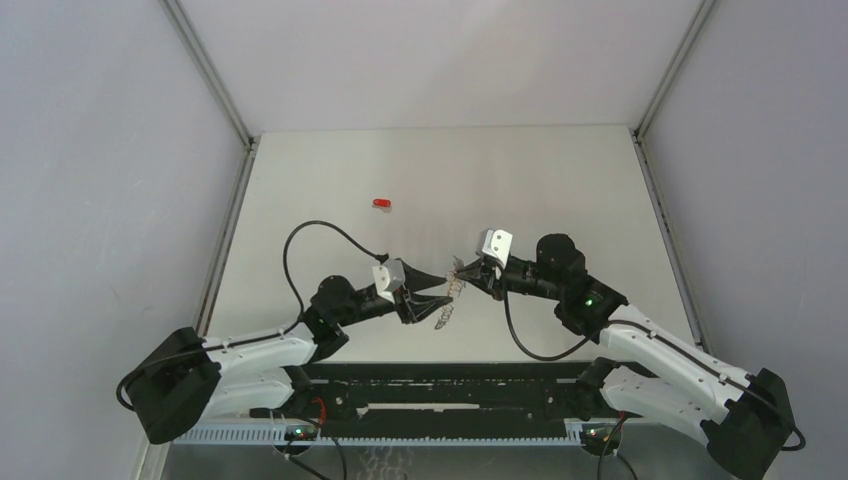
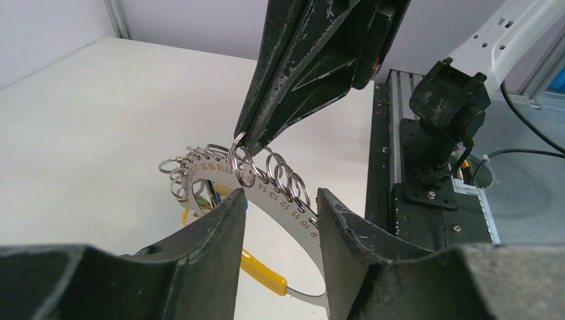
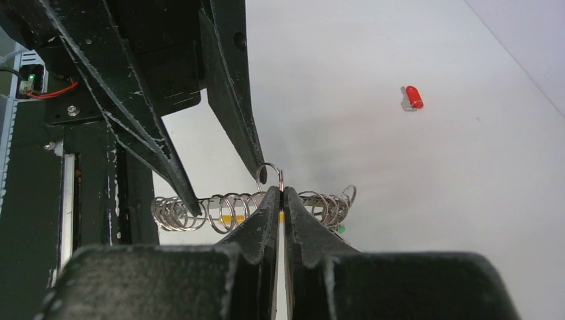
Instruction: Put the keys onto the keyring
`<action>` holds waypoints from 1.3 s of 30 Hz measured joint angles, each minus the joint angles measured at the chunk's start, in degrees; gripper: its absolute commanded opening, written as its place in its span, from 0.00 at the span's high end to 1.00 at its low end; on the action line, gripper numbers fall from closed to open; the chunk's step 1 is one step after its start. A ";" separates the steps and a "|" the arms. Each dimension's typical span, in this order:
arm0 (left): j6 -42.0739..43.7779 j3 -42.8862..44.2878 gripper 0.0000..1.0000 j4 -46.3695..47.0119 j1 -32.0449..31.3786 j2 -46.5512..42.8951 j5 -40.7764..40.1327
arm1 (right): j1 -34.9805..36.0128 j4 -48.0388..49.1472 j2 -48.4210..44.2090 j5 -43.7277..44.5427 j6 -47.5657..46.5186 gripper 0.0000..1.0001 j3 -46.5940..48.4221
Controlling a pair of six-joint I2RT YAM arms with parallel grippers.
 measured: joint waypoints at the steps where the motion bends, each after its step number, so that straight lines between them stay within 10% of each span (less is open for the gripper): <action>1: 0.02 0.00 0.55 -0.11 0.00 -0.02 -0.09 | 0.02 0.00 0.00 -0.11 0.00 1.00 0.00; 27: -0.02 0.46 0.67 -3.17 0.00 -2.86 -2.25 | 0.87 -0.87 -0.83 -0.87 0.15 1.00 0.00; 39: 0.15 1.49 0.91 -3.43 0.15 -2.84 1.11 | 0.81 -1.51 -0.85 -1.62 1.01 1.00 0.00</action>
